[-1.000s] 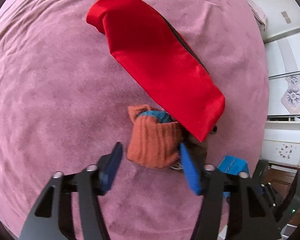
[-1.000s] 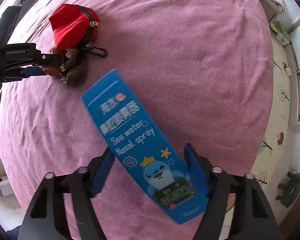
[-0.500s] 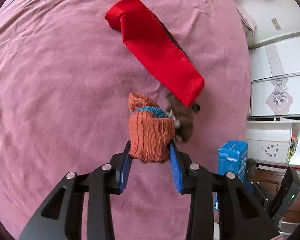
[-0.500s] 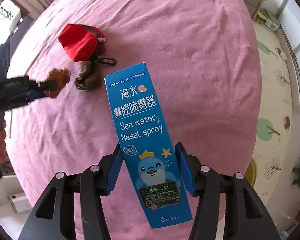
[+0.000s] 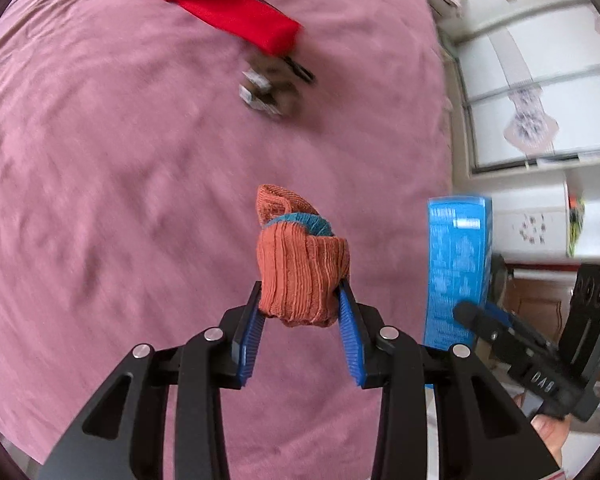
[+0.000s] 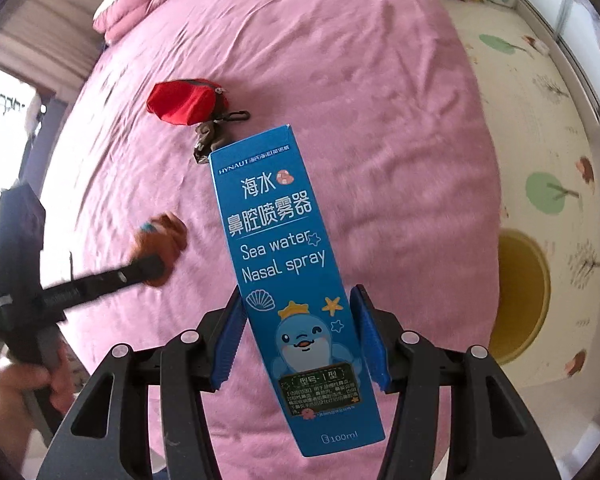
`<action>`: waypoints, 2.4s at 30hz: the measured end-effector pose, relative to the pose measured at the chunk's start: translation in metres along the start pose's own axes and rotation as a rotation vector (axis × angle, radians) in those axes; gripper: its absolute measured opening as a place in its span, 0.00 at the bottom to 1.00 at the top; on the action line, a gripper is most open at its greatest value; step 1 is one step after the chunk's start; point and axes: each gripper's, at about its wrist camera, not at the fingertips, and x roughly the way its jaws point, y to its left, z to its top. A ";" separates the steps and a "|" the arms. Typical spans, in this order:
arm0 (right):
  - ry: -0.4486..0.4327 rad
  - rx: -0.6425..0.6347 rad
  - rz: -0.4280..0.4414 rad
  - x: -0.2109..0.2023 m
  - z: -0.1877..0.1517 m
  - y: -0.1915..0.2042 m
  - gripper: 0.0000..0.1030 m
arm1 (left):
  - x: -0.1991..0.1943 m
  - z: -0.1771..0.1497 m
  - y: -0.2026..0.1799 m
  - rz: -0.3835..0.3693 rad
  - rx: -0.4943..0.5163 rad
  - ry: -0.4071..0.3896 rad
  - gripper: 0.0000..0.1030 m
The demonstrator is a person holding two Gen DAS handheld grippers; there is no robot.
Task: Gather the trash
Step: 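Carry sock and blue box to the yellow bin and open both tools, then move both open tools back toward the red pouch and brown sock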
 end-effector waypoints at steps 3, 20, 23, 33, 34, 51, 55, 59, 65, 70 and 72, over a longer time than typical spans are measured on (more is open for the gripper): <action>-0.023 0.032 -0.005 -0.016 -0.020 -0.009 0.50 | 0.010 -0.022 -0.022 -0.003 0.052 0.035 0.35; -0.153 0.260 -0.033 -0.091 -0.118 -0.104 0.50 | 0.066 -0.101 -0.151 -0.020 0.340 0.176 0.35; -0.174 0.294 -0.041 -0.101 -0.129 -0.123 0.50 | 0.077 -0.108 -0.174 -0.018 0.390 0.202 0.35; -0.220 0.415 -0.067 -0.119 -0.156 -0.191 0.50 | 0.123 -0.130 -0.250 -0.018 0.542 0.284 0.35; -0.223 0.423 -0.068 -0.120 -0.157 -0.197 0.50 | 0.129 -0.132 -0.258 -0.018 0.555 0.292 0.35; -0.258 0.438 -0.108 -0.137 -0.127 -0.270 0.51 | 0.186 -0.121 -0.322 -0.022 0.615 0.311 0.45; -0.289 0.440 -0.112 -0.146 -0.113 -0.276 0.62 | 0.184 -0.114 -0.329 0.002 0.649 0.273 0.75; -0.308 0.451 -0.111 -0.152 -0.107 -0.279 0.62 | 0.178 -0.106 -0.325 0.021 0.629 0.267 0.77; -0.279 0.427 -0.099 -0.145 -0.104 -0.262 0.62 | 0.160 -0.103 -0.306 0.042 0.605 0.249 0.78; -0.259 0.386 -0.079 -0.138 -0.100 -0.234 0.62 | 0.137 -0.100 -0.285 0.039 0.575 0.219 0.79; -0.255 0.372 -0.068 -0.135 -0.099 -0.222 0.62 | 0.127 -0.099 -0.277 0.035 0.564 0.206 0.79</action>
